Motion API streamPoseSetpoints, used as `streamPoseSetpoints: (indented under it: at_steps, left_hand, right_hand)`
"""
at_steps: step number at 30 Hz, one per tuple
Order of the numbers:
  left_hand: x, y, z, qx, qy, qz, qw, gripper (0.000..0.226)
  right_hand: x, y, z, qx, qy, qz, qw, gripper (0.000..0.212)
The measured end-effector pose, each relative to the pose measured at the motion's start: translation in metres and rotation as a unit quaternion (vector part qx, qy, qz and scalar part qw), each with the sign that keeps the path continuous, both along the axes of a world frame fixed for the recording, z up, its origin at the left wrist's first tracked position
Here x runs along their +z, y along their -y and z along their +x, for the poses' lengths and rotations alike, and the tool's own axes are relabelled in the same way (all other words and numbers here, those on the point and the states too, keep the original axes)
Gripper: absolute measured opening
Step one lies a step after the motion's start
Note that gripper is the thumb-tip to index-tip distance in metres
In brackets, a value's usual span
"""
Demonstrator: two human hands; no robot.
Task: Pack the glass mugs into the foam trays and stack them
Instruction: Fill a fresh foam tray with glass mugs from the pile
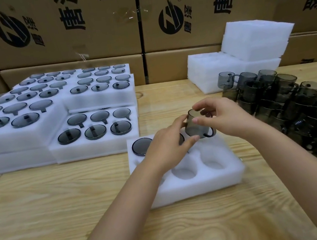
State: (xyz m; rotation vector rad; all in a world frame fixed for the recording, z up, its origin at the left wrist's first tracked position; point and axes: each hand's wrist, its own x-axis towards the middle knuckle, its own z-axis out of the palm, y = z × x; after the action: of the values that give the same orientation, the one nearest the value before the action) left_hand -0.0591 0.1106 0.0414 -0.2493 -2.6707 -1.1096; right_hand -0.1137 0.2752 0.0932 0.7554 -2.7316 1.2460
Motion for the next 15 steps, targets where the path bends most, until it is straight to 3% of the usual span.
streamPoseSetpoints:
  at_steps: [12, 15]
  left_hand:
    - [-0.002, -0.001, 0.002, 0.003, -0.028, -0.048, 0.998, 0.046]
    - [-0.003, -0.003, 0.003, 0.014, -0.036, -0.058, 0.998, 0.041]
  right_hand:
    - [-0.007, -0.007, -0.004, 0.060, -0.040, 0.117, 0.990, 0.036]
    - [-0.006, -0.004, -0.009, 0.082, -0.016, 0.132, 0.988, 0.038]
